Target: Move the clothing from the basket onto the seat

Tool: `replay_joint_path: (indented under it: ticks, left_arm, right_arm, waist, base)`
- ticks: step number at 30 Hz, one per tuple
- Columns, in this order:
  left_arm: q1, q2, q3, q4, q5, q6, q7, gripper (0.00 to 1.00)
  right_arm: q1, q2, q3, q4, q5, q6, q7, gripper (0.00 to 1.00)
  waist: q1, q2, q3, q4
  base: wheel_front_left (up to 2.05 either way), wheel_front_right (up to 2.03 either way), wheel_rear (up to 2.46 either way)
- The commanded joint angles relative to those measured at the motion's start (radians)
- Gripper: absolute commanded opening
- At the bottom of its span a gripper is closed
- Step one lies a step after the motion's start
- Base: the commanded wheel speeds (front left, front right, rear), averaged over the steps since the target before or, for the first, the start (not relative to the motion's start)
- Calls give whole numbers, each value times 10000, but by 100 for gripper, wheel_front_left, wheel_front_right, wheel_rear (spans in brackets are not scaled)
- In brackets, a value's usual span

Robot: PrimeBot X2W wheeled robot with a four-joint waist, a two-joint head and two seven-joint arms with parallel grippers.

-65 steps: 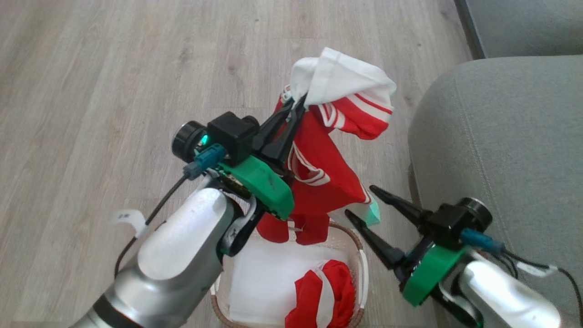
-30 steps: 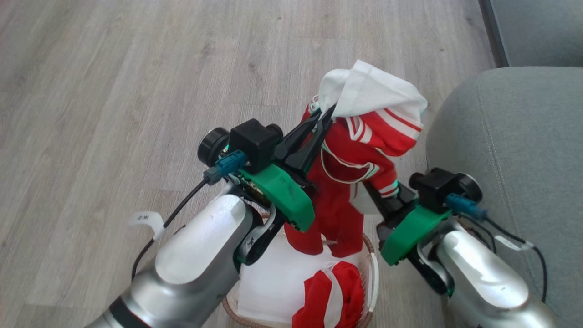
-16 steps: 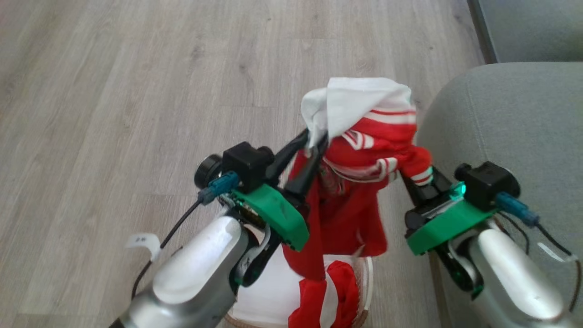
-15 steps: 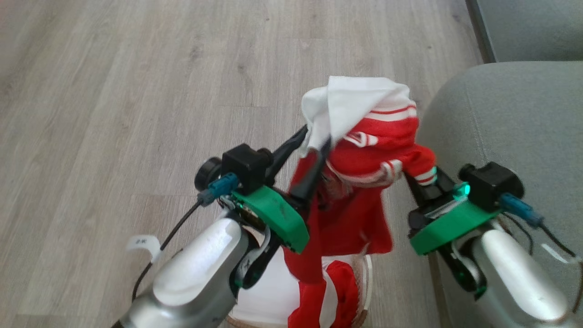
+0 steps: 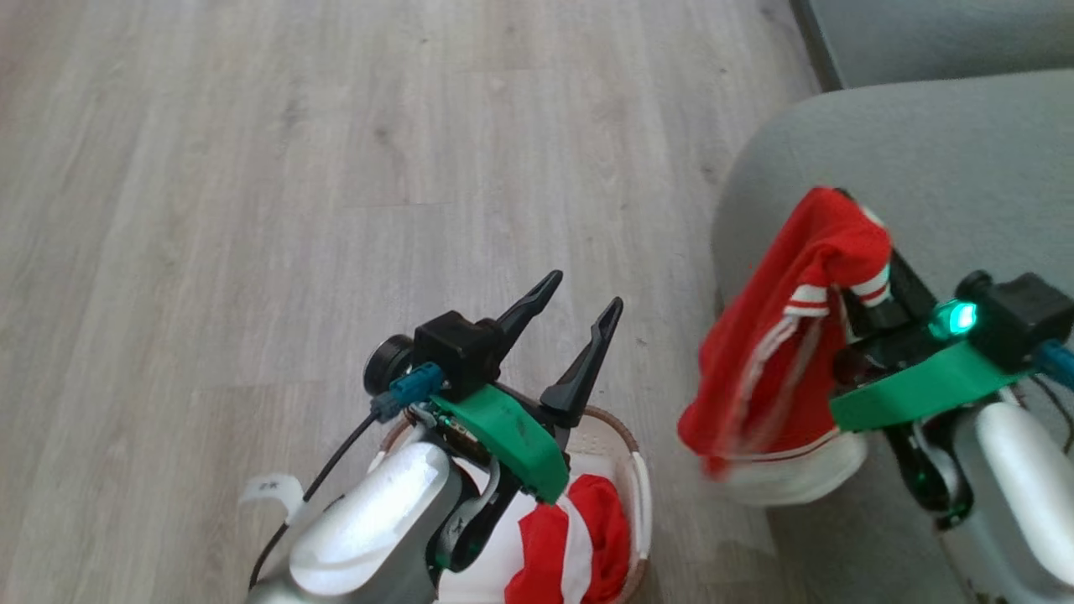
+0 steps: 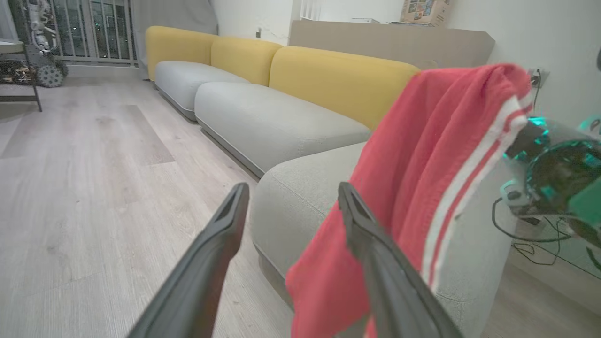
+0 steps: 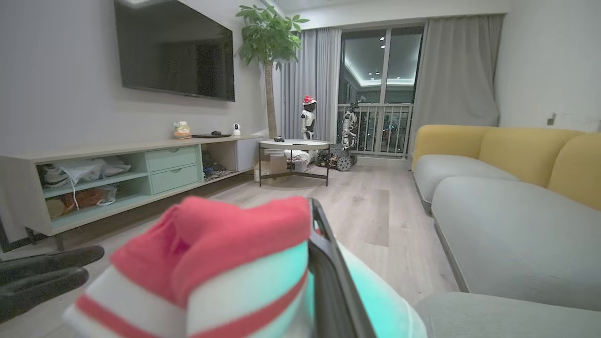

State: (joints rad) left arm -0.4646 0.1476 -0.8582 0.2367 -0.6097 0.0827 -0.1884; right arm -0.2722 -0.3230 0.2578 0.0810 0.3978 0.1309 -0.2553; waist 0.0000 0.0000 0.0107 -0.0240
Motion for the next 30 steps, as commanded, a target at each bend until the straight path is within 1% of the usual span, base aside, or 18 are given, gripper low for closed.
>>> replay_joint_path:
  ticks: [1,7,12,20,30]
  left_arm:
    - [-321,103,378,-235,128,80,-133,100]
    - [-248,48,420,-10,279,171,-418,100]
    - [-281,19,417,166,525,190,-577,100]
    - [-426,-71,437,599,879,159,-689,100]
    - [-656,-218,445,1032,1280,87,-725,100]
  right_arm:
    - [-129,-170,-10,-476,97,-2,-65,0]
    - [-150,-682,-94,-964,142,-2,-65,0]
    - [-81,-900,-349,-1380,236,-2,-65,0]
    - [-15,-1014,-673,-2122,312,-2,-65,0]
    - [237,-983,-1091,-2863,326,-2,-65,0]
  waist:
    - [0,0,21,-247]
    - [0,0,137,-1018]
    - [0,0,303,-1657]
    - [0,0,498,-2663]
    - [0,0,735,-3637]
  base:
    - [0,0,0]
    - [0,0,0]
    - [0,0,0]
    - [0,0,0]
    - [0,0,0]
